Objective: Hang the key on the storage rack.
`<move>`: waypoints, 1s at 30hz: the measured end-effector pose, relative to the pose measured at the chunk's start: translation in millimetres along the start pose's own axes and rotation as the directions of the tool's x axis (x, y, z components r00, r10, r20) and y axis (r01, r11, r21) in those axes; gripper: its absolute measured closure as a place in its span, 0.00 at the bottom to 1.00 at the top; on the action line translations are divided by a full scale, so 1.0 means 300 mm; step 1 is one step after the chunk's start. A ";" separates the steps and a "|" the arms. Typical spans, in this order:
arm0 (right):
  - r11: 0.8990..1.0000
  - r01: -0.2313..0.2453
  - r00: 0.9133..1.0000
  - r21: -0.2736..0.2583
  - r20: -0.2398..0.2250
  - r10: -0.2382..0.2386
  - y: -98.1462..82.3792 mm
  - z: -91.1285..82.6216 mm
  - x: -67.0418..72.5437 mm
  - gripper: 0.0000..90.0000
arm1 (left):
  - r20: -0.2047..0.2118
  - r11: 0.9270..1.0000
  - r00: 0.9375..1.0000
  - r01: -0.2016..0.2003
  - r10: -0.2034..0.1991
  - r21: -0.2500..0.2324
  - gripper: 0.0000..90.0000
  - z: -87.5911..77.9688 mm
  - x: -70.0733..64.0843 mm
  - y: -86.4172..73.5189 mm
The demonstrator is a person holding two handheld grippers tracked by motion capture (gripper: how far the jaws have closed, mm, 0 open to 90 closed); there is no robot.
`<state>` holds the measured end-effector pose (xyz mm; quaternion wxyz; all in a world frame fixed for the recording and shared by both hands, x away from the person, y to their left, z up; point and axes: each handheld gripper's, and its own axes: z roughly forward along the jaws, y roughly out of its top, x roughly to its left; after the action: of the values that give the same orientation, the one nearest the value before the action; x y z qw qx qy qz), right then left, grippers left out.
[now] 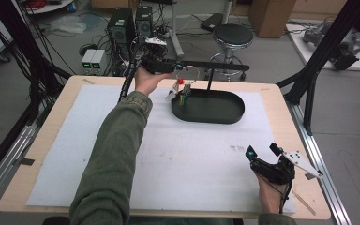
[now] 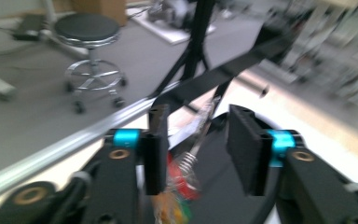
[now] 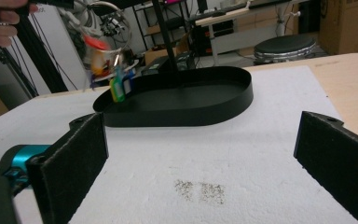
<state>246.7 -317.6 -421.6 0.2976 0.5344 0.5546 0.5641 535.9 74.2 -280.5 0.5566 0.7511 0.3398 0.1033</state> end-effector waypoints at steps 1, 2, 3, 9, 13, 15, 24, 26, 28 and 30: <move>1.000 0.002 1.000 0.004 -0.003 -0.002 -0.001 0.003 -0.001 0.02 | 0.022 1.000 0.999 0.026 -0.026 -0.007 0.58 -0.006 0.005 0.001; 1.000 -0.001 1.000 0.009 -0.003 0.001 -0.002 0.005 0.001 0.02 | 0.045 0.998 0.997 0.057 -0.056 -0.021 0.53 -0.009 0.008 0.001; 1.000 0.006 1.000 0.009 -0.006 -0.006 -0.002 0.006 0.002 0.02 | 0.068 0.997 0.995 0.076 -0.074 -0.026 0.49 -0.013 0.012 0.000; 1.000 0.009 1.000 0.008 -0.005 -0.009 -0.002 0.005 0.003 0.02 | -0.014 0.994 0.997 0.074 -0.075 -0.078 0.28 -0.047 0.010 -0.036; 1.000 -0.003 1.000 0.013 -0.005 0.003 -0.003 0.006 0.008 0.02 | -0.023 0.993 0.994 0.105 -0.106 -0.053 0.16 -0.062 0.030 -0.068; 1.000 0.005 1.000 0.010 -0.005 -0.005 -0.003 0.007 0.007 0.02 | -0.023 0.992 0.992 0.120 -0.121 -0.050 0.12 -0.072 0.039 -0.081; 1.000 0.015 1.000 0.004 -0.005 -0.015 -0.002 0.009 0.008 0.02 | -0.032 0.994 0.994 0.104 -0.106 -0.040 0.07 -0.136 0.040 -0.112; 1.000 0.011 1.000 0.006 -0.007 -0.011 -0.002 0.012 0.011 0.02 | -0.034 0.995 0.995 0.097 -0.098 -0.035 0.07 -0.154 0.036 -0.119; 1.000 0.012 1.000 0.011 -0.006 -0.012 -0.002 0.011 0.013 0.02 | -0.031 0.995 0.995 0.095 -0.097 -0.036 0.07 -0.168 0.029 -0.129; 1.000 0.011 1.000 0.007 -0.006 -0.011 -0.001 0.012 0.013 0.02 | -0.026 0.996 0.996 0.086 -0.087 -0.032 0.07 -0.180 0.020 -0.138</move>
<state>248.9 -312.9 -421.6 0.2974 0.5308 0.5604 0.5619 495.3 125.4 -300.0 0.5671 0.7255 0.3781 0.0947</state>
